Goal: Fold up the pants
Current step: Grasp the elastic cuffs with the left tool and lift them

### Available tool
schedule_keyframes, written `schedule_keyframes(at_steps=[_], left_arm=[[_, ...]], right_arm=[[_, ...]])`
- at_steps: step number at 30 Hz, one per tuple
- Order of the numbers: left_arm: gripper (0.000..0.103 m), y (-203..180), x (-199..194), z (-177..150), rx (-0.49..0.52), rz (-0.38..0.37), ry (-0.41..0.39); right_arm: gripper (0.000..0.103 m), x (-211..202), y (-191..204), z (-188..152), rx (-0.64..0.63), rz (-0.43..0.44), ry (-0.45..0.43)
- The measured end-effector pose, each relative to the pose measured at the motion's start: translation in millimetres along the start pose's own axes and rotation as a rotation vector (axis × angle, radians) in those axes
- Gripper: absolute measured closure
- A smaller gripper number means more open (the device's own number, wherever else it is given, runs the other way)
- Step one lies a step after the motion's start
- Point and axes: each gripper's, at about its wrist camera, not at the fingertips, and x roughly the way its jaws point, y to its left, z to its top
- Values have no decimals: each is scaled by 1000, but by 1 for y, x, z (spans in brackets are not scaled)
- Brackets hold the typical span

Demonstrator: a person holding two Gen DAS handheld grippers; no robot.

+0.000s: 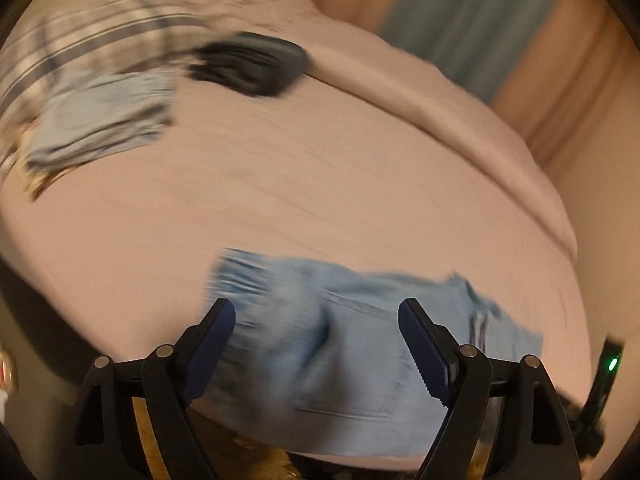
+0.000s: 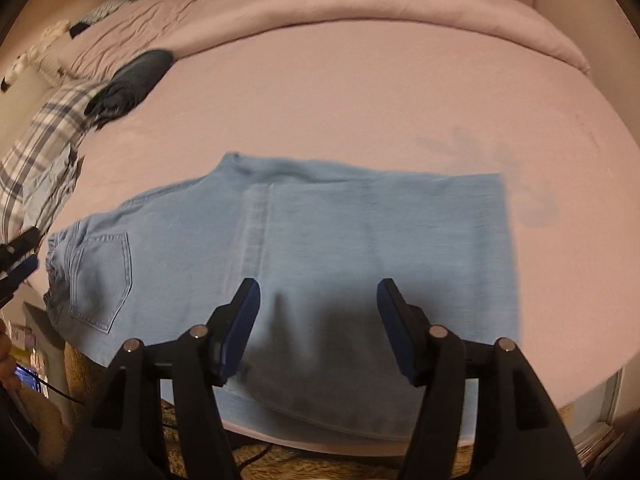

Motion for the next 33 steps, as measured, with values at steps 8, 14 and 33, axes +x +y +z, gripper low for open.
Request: schedule_keyframes(at_steps=[8,14,33], left_arm=[[10,45,34,-30,-126,47,184],[10,39,56,-52,-164,56,267],[85,-77,-22,-6,173,-94,49]], right_arm=[[41,16,10,-6,-27,-12,51],[40,18,10,-4,-16,-14,51],[40,4,-20,-7,97,52,18]])
